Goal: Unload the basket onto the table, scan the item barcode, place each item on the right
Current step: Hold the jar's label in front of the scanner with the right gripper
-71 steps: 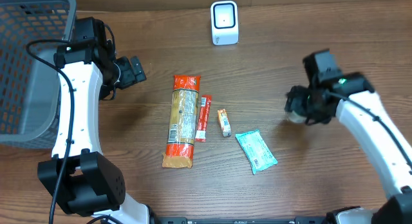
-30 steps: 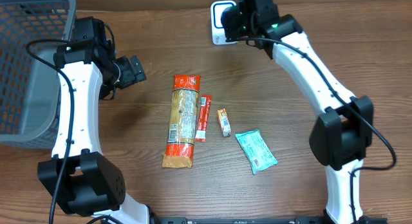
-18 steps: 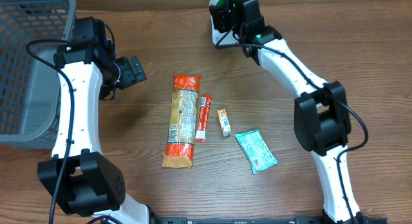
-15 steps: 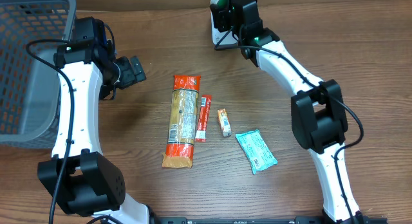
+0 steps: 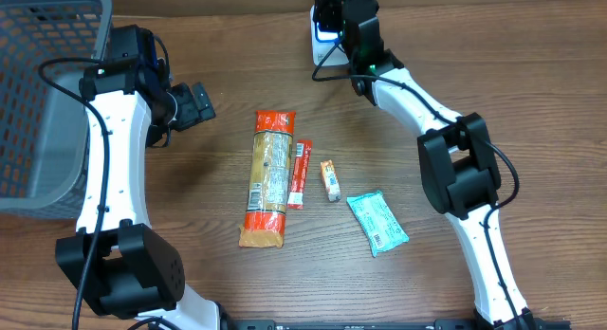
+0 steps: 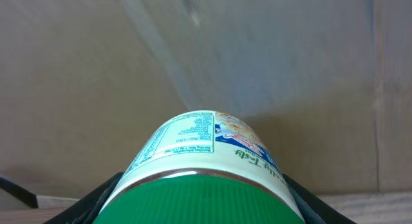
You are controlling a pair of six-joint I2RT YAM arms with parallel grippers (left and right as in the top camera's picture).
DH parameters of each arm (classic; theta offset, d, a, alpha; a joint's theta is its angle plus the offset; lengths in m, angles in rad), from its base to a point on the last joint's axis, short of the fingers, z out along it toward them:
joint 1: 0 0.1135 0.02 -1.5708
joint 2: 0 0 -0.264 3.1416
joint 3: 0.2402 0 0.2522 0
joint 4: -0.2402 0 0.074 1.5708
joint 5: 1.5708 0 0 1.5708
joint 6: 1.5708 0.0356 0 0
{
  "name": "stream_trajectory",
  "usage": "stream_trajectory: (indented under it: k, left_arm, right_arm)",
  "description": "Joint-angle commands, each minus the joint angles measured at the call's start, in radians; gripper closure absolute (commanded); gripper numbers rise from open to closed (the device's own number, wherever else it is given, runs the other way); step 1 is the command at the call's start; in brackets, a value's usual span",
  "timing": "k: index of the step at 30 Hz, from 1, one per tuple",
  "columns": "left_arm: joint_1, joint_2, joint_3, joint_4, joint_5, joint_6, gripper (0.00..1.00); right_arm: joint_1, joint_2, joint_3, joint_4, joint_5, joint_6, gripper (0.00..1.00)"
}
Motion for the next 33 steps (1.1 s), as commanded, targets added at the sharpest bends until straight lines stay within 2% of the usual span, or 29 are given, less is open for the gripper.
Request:
stream_trajectory:
  k: [1, 16, 33]
  left_arm:
    - [-0.006, 0.002, 0.018, -0.002, -0.003, 0.016, 0.00]
    - [-0.006, 0.002, 0.018, -0.002, -0.003, 0.016, 0.00]
    - [-0.006, 0.002, 0.018, -0.002, -0.003, 0.016, 0.00]
  right_arm:
    - [0.002, 0.051, 0.021, 0.035, 0.018, 0.046, 0.96]
    - [-0.001, 0.061, 0.021, 0.081, 0.072, 0.045, 0.96]
    - [-0.004, 0.061, 0.021, -0.042, 0.073, 0.045, 0.96]
